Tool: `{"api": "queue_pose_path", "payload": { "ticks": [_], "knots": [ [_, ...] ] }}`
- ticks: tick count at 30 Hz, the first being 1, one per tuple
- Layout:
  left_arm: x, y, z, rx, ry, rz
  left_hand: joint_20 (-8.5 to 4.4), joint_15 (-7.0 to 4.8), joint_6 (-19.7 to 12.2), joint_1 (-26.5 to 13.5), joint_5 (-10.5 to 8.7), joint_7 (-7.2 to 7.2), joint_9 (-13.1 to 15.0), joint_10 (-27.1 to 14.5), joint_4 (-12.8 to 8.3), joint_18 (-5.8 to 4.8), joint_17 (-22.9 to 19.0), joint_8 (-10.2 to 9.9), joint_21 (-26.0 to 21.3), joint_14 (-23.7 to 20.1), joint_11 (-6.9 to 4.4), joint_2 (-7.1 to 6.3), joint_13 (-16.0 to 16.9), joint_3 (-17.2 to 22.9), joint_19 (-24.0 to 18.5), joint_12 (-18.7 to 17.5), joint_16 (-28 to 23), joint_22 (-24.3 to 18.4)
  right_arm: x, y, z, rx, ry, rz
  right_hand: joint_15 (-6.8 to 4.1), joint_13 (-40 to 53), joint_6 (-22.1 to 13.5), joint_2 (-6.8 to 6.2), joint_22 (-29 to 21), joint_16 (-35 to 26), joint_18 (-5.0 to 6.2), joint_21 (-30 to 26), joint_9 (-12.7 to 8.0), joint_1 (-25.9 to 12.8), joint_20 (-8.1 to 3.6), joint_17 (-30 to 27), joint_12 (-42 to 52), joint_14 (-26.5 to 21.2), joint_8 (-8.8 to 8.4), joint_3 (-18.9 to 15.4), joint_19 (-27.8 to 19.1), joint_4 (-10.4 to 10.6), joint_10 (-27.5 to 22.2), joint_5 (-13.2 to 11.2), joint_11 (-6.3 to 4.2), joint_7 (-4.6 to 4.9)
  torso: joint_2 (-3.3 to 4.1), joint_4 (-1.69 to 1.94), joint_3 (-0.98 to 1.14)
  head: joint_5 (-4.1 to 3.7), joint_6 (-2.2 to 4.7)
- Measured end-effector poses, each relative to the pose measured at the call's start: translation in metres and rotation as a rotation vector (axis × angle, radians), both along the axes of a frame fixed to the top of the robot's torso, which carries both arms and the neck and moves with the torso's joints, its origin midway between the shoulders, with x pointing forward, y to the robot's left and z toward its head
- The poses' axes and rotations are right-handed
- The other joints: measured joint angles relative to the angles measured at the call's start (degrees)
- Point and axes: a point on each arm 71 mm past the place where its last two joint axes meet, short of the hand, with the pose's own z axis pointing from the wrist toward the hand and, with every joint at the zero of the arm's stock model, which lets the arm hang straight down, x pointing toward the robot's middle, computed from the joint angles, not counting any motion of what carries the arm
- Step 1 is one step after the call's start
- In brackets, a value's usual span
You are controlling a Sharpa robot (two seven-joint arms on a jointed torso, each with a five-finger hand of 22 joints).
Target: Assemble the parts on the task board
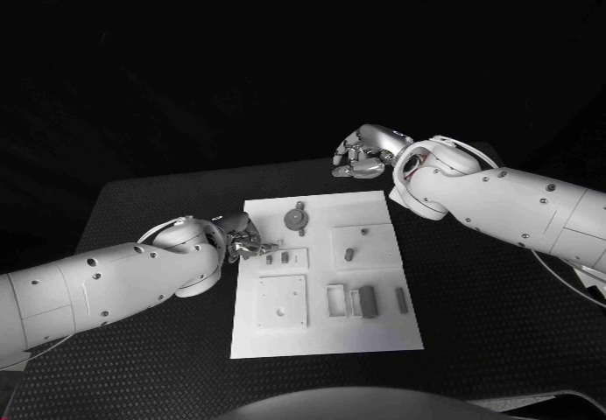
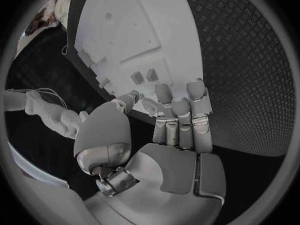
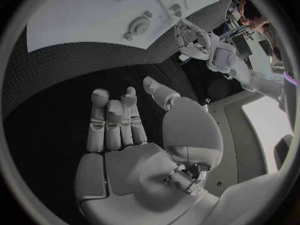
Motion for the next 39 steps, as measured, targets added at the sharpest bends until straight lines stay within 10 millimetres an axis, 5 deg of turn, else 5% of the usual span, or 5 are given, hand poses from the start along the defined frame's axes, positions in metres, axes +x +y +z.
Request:
{"api": "queue_pose_path", "payload": {
  "ticks": [6, 10, 18, 24, 39],
  "knots": [
    [0.01, 0.004, 0.017, -0.106, -0.046, 0.052, 2.78, 2.97, -5.1, 5.9, 0.0, 2.78, -0.3, -6.5, -2.7, -0.04, -2.7, -2.3, -5.5, -5.9, 2.96, 2.88, -2.9, -1.0, -7.1, -6.0, -6.2, -2.0, 0.001, -0.003, 0.0, -0.002, 0.0, -0.007, 0.0, 0.0, 0.0, 0.0, 0.0, 0.0, 0.0, 0.0, 0.0, 0.0, 0.0, 0.0, 0.0, 0.0, 0.0, 0.0, 0.0, 0.0, 0.0, 0.0, 0.0, 0.0, -0.01, -0.01, 0.01, -0.12, 0.47],
    [0.016, 0.006, 0.029, -0.158, -0.09, 0.044, 6.47, 6.95, -7.4, 13.3, 0.9, 5.02, -1.7, -9.5, -12.3, -0.04, -5.9, -3.2, -12.9, -9.6, 5.9, 5.23, -8.9, -1.2, -11.6, -15.7, -14.5, -7.4, 0.003, -0.005, -0.001, -0.003, 0.001, -0.014, 0.0, 0.0, 0.0, 0.0, 0.0, 0.0, 0.0, 0.0, 0.0, 0.0, 0.0, 0.0, 0.0, 0.0, 0.0, 0.0, 0.0, 0.0, 0.0, 0.0, 0.0, 0.0, -0.04, -0.02, 0.02, -0.26, 0.82],
    [0.021, -0.017, 0.039, -0.212, -0.182, -0.104, 8.65, 8.74, -6.9, 18.9, 3.78, 4.61, -4.4, -7.5, -25.4, 0.8, -6.0, -5.6, -15.7, -9.1, 7.72, 8.05, -15.8, 2.4, -10.4, -27.6, -17.8, -9.8, 0.005, -0.008, -0.002, -0.001, 0.005, -0.026, 0.0, 0.0, 0.0, 0.0, 0.0, 0.0, 0.0, 0.0, -0.1, 0.0, 0.0, 0.0, 0.0, 0.0, 0.0, 0.0, 0.0, 0.0, 0.0, 0.0, 0.0, 0.0, 0.01, -0.07, 0.05, -0.48, 1.33],
    [0.022, -0.044, 0.044, -0.168, -0.277, -0.243, 8.64, 9.0, -8.0, 19.9, 3.44, 4.19, -6.2, -8.9, -27.5, 0.74, -4.9, -7.2, -14.5, -6.1, 9.16, 7.67, -18.9, 3.0, -7.4, -34.1, -17.0, -8.9, 0.005, -0.007, -0.002, 0.003, 0.007, -0.024, 0.0, 0.0, 0.0, 0.0, 0.0, 0.0, 0.0, 0.0, -0.1, 0.0, 0.0, 0.0, 0.0, 0.0, 0.0, 0.0, 0.0, 0.0, 0.0, 0.0, 0.0, -0.01, 0.02, -0.06, 0.05, -0.5, 1.49],
    [0.027, -0.082, 0.04, -0.026, -0.392, -0.401, 8.86, 9.0, -7.2, 20.4, 3.22, 4.98, -7.9, -7.4, -27.6, 0.86, -3.9, -7.4, -14.1, -5.2, 9.36, 7.13, -20.6, 2.6, -6.6, -36.9, -16.8, -7.8, 0.006, -0.001, -0.002, 0.008, 0.008, -0.015, 0.0, 0.0, -0.1, 0.0, 0.0, 0.0, 0.0, 0.0, -0.1, 0.0, 0.0, 0.0, 0.0, 0.0, 0.0, 0.0, 0.0, 0.0, 0.0, 0.0, 0.0, -0.1, 0.08, -0.17, 0.12, -0.69, 1.72]
  ]
}}
